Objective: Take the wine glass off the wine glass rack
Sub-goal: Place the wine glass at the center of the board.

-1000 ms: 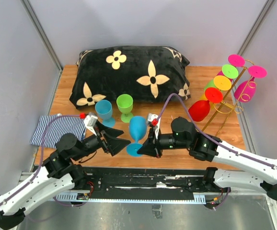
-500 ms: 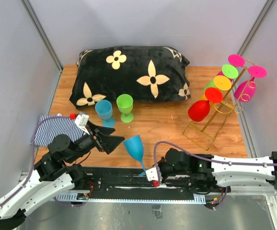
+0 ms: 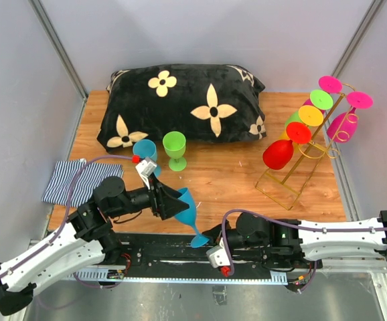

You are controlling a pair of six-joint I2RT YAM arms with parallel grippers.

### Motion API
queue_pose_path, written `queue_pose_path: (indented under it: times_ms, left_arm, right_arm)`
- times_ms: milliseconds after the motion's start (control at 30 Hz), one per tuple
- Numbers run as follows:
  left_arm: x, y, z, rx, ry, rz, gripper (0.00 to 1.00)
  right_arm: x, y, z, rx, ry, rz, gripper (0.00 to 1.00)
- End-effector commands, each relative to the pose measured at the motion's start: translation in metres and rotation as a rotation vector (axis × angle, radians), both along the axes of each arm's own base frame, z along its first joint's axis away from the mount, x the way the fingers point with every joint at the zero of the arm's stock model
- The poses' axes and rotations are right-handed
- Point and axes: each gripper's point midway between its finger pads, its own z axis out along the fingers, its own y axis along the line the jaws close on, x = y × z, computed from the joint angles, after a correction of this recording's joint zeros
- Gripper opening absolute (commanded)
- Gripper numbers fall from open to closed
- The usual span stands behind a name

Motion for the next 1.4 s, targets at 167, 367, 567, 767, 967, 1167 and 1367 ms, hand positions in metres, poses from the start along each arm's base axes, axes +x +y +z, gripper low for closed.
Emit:
queue_pose_path:
  times_ms: [167,367,567,767,967,1167,1367]
  left_arm:
    - [-0.035,-0.012,-0.002,-0.026,-0.020,-0.227,0.40]
    - [-0.030,-0.008,0.005,-0.034,-0.052,-0.190,0.02]
    - [-0.023,-0.005,0.005,-0.016,-0.059,-0.148,0.01]
    - [0.002,0.010,0.007,0.033,-0.061,0.029,0.00]
    - [0.037,0.049,0.001,0.106,-0.064,0.325,0.01]
    - [0.066,0.084,-0.009,0.259,-0.075,0.548,0.00]
    - [0.088,0.089,-0.028,0.462,-0.081,0.615,0.01]
  right_arm:
    - [-0.001,-0.003,0.005,0.016,-0.017,0.002,0.01]
    - [0.001,-0.008,-0.004,-0.023,0.009,-0.031,0.01]
    - [-0.003,-0.004,0.003,0.025,0.053,-0.029,0.24]
    - [-0.009,-0.004,0.017,0.083,0.136,-0.044,0.52]
    - [-0.010,-0.007,0.033,0.153,0.197,-0.074,0.62]
    - [-0.007,-0.010,0.046,0.206,0.227,-0.113,0.64]
    - [0.007,-0.008,0.069,0.307,0.291,-0.220,0.63]
